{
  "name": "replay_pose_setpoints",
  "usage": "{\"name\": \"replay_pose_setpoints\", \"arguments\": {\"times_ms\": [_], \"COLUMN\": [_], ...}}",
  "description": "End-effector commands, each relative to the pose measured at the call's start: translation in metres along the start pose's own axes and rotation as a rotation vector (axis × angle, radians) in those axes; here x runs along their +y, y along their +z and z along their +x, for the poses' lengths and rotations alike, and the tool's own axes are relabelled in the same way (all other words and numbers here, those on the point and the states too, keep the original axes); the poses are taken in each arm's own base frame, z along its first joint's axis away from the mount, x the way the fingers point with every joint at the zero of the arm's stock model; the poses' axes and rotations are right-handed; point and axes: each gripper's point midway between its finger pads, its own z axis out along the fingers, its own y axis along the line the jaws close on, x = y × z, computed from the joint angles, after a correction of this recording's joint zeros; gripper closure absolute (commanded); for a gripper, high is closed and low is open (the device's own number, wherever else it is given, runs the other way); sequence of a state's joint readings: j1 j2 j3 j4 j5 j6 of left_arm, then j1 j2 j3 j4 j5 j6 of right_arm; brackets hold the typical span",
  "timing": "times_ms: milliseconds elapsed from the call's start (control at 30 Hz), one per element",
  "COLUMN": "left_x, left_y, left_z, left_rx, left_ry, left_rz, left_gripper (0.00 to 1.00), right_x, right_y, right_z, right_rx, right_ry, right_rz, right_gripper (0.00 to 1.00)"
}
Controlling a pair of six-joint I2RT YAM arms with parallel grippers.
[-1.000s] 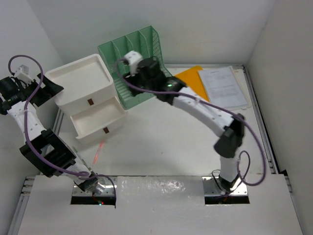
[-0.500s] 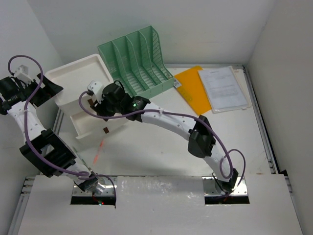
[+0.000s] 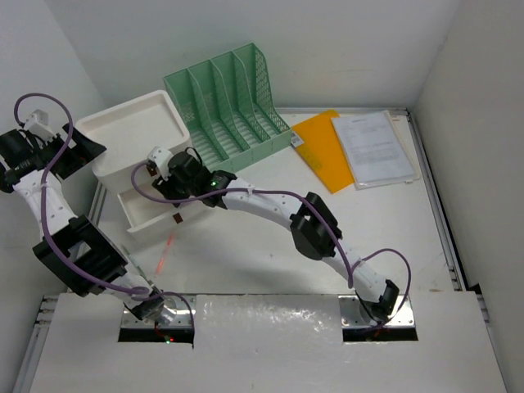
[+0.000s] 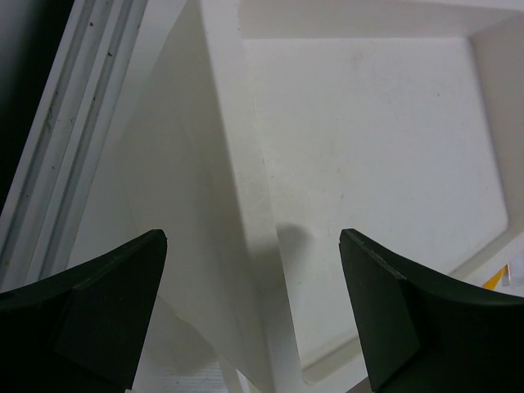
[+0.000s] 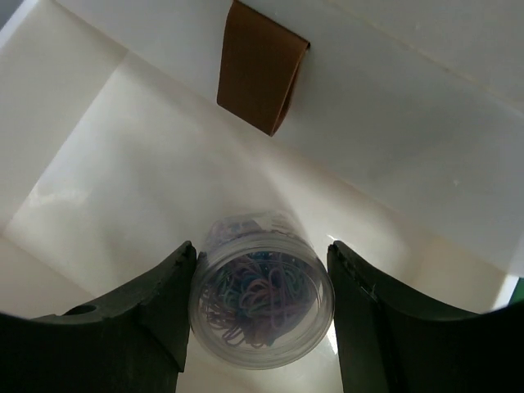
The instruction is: Organize the desk
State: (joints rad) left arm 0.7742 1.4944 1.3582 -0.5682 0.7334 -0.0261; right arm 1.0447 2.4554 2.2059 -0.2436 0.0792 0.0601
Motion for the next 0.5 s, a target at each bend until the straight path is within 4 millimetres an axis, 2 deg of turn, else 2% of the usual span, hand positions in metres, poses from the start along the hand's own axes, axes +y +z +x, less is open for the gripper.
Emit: {"name": "replay_pose_setpoints", "arguments": {"times_ms": [0, 33, 133, 167, 267, 367, 400, 467], "left_x": [-0.003, -0.003, -0.003, -0.003, -0.002, -0.001, 0.000, 0.000], "left_y": [-0.003, -0.003, -0.003, -0.003, -0.002, 0.000, 0.000, 0.001], "left_z": [-0.011, -0.011, -0.011, -0.011, -0.010, -0.008, -0.009, -0.008], "left_rx": [-0.040, -0.040, -0.041, -0.040, -0.041, -0.039, -0.042, -0.041], "left_ry": [0.047, 0.047, 0.047, 0.046, 0.044, 0.040, 0.038, 0.034], "left_rz": [0.007, 0.008, 0.010, 0.010, 0.007, 0.006, 0.005, 0.005], "left_gripper": [0.16, 0.16, 0.15, 0.15, 0.15, 0.15, 0.15, 0.14], "right_x": [-0.004, -0.005, -0.005, -0.004, -0.001, 0.001, 0.002, 0.001], "right_y": [-0.013, -0.013, -0.015, -0.017, -0.026, -0.045, -0.059, -0.073], "right_z": [-0.045, -0.044, -0.046, -0.049, -0.062, -0.088, -0.105, -0.115], "right_rx": [-0.108, -0.106, -0.106, -0.113, -0.137, -0.193, -0.226, -0.246], "right_ry": [0.027, 0.034, 0.034, 0.037, 0.038, 0.032, 0.029, 0.022], "right_rz": [0.025, 0.031, 0.028, 0.022, 0.010, 0.002, 0.001, 0.018], "right_gripper": [0.69, 0.55, 0.27, 0.15, 0.09, 0.05, 0.05, 0.05]}}
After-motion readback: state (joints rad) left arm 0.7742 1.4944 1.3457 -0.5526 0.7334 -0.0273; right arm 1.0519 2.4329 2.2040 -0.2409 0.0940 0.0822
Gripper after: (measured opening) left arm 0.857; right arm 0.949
